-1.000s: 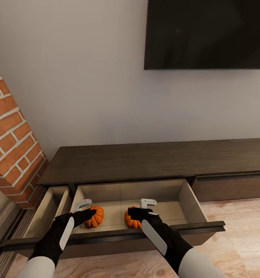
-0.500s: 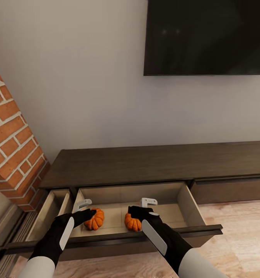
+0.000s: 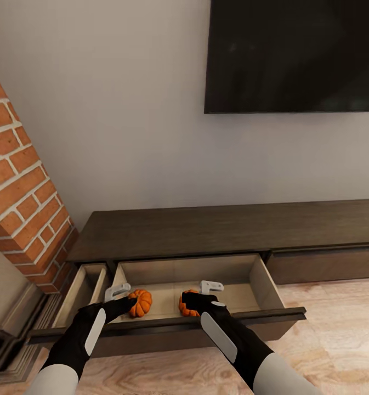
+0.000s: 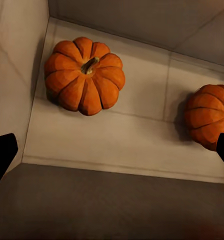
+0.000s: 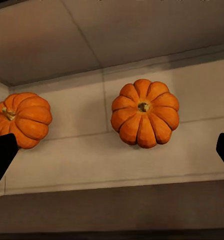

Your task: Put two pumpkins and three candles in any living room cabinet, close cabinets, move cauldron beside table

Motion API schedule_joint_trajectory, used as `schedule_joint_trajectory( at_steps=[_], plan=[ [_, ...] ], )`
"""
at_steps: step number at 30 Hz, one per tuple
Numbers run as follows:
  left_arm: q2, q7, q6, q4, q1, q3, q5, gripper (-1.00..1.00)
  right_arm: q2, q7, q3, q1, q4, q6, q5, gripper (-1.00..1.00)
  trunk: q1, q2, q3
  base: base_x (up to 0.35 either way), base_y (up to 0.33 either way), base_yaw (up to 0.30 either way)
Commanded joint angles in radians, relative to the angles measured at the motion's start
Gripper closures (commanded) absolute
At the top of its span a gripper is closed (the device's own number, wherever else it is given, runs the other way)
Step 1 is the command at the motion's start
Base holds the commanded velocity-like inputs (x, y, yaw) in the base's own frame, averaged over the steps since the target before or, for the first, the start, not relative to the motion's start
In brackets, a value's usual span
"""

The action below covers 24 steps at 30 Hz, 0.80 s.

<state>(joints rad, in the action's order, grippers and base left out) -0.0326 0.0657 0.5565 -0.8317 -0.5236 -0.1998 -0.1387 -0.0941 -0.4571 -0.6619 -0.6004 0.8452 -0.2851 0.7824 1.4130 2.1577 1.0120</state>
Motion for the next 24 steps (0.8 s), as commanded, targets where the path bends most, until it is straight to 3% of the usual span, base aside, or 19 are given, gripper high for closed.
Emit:
schedule_joint_trajectory(
  at_steps=[1, 19, 24],
  plan=[
    [-0.001, 0.003, 0.006, -0.001, 0.000, -0.005, -0.004, -1.00, 0.001, -0.008, -0.003, -0.001, 0.002, -0.002, 0.006, -1.00, -0.004, -0.007, -0.002, -0.045, 0.011, 0.000],
    [0.000, 0.003, 0.006, -0.001, 0.000, -0.005, -0.003, -1.00, 0.001, -0.003, -0.001, -0.002, 0.008, -0.007, 0.014, -1.00, -0.073, -0.133, -0.059, -0.005, 0.001, 0.000],
    [0.000, 0.005, 0.006, -0.001, 0.000, -0.006, -0.003, -1.00, 0.001, -0.002, -0.001, -0.002, 0.010, -0.001, 0.014, -1.00, -0.092, -0.168, -0.074, -0.204, 0.048, 0.000]
  ],
)
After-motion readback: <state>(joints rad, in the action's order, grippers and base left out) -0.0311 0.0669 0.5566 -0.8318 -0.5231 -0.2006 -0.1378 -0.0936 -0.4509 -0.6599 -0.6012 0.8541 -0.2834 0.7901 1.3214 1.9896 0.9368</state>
